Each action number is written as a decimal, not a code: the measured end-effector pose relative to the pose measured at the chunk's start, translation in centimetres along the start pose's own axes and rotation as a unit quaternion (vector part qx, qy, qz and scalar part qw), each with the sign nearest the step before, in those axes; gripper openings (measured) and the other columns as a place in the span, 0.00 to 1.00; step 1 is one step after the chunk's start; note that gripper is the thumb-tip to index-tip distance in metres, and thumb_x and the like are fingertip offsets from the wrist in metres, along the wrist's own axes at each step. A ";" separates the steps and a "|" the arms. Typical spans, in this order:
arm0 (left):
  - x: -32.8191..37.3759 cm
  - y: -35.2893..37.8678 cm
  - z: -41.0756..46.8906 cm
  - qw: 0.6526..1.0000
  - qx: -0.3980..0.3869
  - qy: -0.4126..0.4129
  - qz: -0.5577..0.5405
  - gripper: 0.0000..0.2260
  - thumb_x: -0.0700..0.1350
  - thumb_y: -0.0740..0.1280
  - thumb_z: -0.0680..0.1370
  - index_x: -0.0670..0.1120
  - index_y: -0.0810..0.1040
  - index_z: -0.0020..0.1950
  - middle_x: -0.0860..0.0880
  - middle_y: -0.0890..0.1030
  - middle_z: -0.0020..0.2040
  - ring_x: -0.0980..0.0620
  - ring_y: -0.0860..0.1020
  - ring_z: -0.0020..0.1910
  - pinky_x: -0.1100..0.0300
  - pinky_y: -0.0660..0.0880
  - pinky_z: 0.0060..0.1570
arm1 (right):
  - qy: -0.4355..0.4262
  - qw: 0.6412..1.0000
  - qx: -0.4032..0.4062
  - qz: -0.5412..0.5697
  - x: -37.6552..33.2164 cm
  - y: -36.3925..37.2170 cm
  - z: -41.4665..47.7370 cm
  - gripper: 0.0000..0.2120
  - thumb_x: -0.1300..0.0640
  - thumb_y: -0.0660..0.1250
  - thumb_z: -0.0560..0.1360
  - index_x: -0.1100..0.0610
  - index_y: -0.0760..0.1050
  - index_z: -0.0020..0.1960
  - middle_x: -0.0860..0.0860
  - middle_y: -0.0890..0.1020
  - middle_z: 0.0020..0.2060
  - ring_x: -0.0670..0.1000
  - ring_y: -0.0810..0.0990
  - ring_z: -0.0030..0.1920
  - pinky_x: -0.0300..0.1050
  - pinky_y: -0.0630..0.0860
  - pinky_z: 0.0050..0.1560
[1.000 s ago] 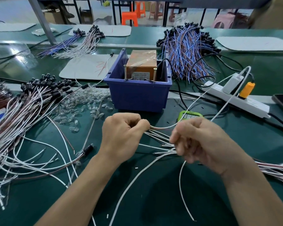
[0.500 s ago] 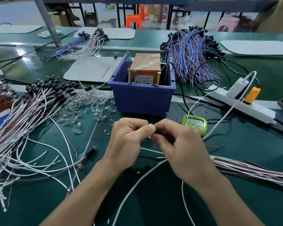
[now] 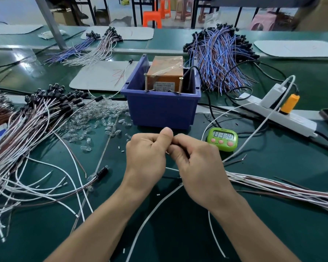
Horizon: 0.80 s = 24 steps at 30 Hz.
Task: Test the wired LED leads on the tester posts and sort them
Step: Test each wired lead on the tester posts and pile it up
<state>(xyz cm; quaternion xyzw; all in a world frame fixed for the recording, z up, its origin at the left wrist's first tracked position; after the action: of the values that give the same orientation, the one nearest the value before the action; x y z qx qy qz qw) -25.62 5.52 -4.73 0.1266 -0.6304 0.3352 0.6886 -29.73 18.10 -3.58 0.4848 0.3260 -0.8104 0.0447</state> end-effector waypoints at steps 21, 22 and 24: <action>-1.4 1.1 0.8 0.995 -0.033 -0.084 -0.036 0.23 0.55 0.66 0.73 0.48 0.59 0.24 0.47 0.59 0.26 0.48 0.57 0.27 0.52 0.54 0.31 | 0.023 0.994 -0.042 0.102 1.6 -0.3 0.3 0.07 0.62 0.68 0.80 0.54 0.83 0.47 0.40 0.78 0.31 0.42 0.73 0.32 0.32 0.68 0.35; -1.1 0.9 0.7 0.998 -0.029 -0.048 -0.005 0.25 0.54 0.66 0.75 0.47 0.59 0.24 0.51 0.59 0.24 0.51 0.57 0.25 0.57 0.55 0.29 | 0.028 0.993 -0.036 0.106 1.7 -0.3 0.2 0.07 0.62 0.68 0.80 0.53 0.84 0.48 0.40 0.80 0.32 0.41 0.75 0.33 0.32 0.69 0.36; -0.2 0.4 0.3 0.997 -0.006 0.031 0.066 0.26 0.52 0.66 0.79 0.47 0.63 0.23 0.56 0.57 0.21 0.55 0.57 0.21 0.66 0.56 0.23 | 0.032 0.996 -0.025 0.084 1.7 -0.2 0.2 0.07 0.61 0.69 0.80 0.52 0.84 0.49 0.41 0.83 0.35 0.42 0.79 0.36 0.32 0.71 0.38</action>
<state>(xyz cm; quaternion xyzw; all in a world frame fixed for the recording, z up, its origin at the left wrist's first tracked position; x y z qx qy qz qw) -26.10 5.53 -4.98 0.0700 -0.6173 0.3805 0.6850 -30.81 18.57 -4.82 0.5352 0.3059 -0.7791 0.1142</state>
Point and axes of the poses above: each hand's wrist, its own z-axis towards the middle knuckle, its own y-axis out of the palm, x = y × z, the point moved 6 cm from there along z, towards the middle knuckle
